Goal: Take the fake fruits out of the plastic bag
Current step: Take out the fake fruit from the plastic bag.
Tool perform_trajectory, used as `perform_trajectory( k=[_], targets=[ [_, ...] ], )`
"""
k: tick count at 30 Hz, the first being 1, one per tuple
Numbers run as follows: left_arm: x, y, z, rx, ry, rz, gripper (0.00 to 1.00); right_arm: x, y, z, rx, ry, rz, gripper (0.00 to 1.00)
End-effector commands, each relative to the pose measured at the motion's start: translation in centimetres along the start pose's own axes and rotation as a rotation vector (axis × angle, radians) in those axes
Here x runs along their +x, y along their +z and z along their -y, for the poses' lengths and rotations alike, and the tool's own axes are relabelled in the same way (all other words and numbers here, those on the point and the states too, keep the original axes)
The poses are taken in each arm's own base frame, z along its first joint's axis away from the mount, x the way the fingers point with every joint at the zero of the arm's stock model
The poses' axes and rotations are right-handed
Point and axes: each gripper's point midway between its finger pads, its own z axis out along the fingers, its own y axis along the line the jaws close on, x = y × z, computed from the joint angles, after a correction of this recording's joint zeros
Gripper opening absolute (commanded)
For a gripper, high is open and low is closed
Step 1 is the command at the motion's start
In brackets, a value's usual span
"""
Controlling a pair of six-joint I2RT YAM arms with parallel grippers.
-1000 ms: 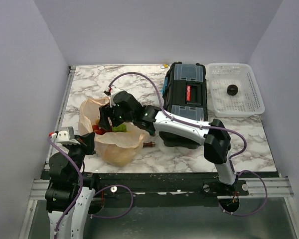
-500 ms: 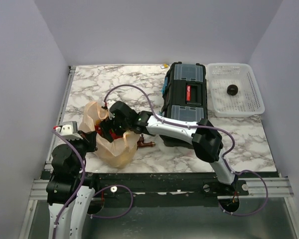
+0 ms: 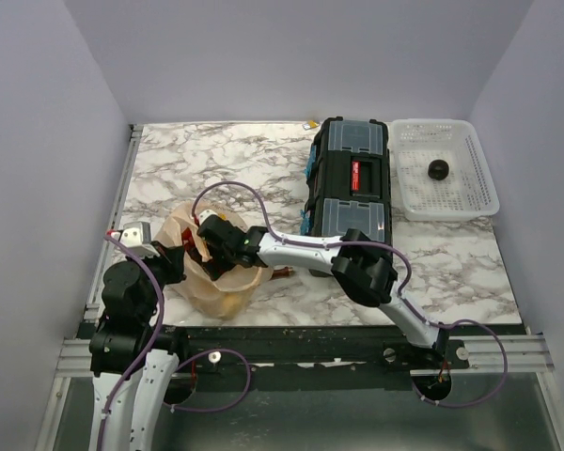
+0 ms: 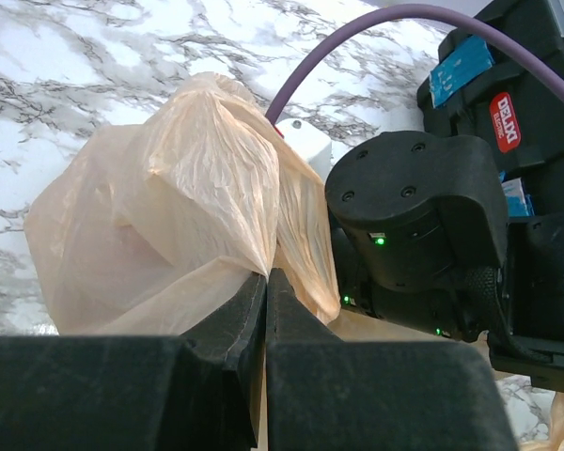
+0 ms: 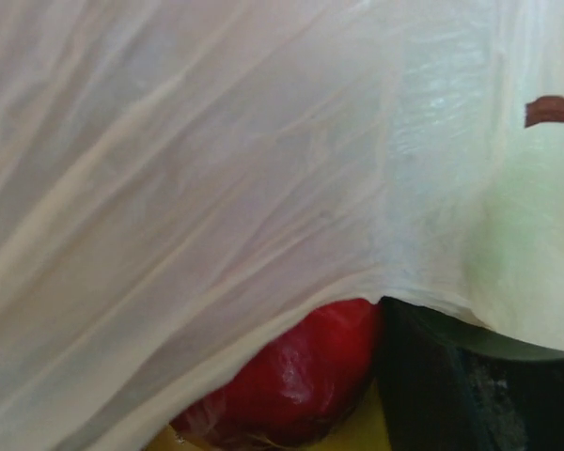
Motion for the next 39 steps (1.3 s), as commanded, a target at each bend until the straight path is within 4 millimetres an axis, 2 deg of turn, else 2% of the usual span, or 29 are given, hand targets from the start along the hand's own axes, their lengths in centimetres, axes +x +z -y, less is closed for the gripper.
perform_trajectory(
  k=[1, 4, 7, 13, 18, 23, 26, 29, 31, 35, 39],
  targets=[
    [0.0, 0.5, 0.3, 0.014, 0.001, -0.009, 0.0, -1.3, -0.3, 0.7, 0.052, -0.003, 0.056, 0.68],
    [0.1, 0.6, 0.1, 0.001, -0.001, -0.02, 0.0, -3.8, -1.8, -0.6, -0.009, 0.03, 0.131, 0.48],
    [0.2, 0.7, -0.1, -0.011, -0.002, -0.024, 0.0, -6.5, -3.7, -0.8, -0.027, 0.07, 0.216, 0.32],
    [0.2, 0.7, -0.3, -0.022, -0.002, -0.024, 0.0, -11.4, -7.9, 0.0, -0.034, 0.16, 0.389, 0.18],
    [0.4, 0.8, -0.5, -0.03, -0.003, -0.031, 0.0, -14.0, -11.3, 0.5, -0.088, 0.23, 0.481, 0.11],
    [0.3, 0.7, -0.5, -0.029, -0.002, -0.029, 0.0, -14.4, -13.2, 0.8, -0.136, 0.262, 0.509, 0.06],
    [0.3, 0.7, -0.4, -0.027, -0.002, -0.027, 0.0, -14.5, -14.5, 0.3, -0.189, 0.263, 0.508, 0.05],
    [0.2, 0.6, -0.4, -0.027, -0.002, -0.024, 0.0, -14.2, -16.3, -0.4, -0.242, 0.249, 0.509, 0.05],
    [0.2, 0.6, -0.4, -0.026, -0.002, -0.02, 0.0, -14.0, -17.7, -0.1, -0.243, 0.237, 0.519, 0.05],
    [0.1, 0.4, -0.3, -0.017, -0.002, -0.013, 0.0, -13.4, -20.9, 2.4, -0.139, 0.226, 0.564, 0.01],
    [-0.3, 0.2, 0.0, 0.0, -0.001, 0.01, 0.0, -13.1, -25.7, 6.8, 0.044, 0.23, 0.656, 0.01]
  ],
)
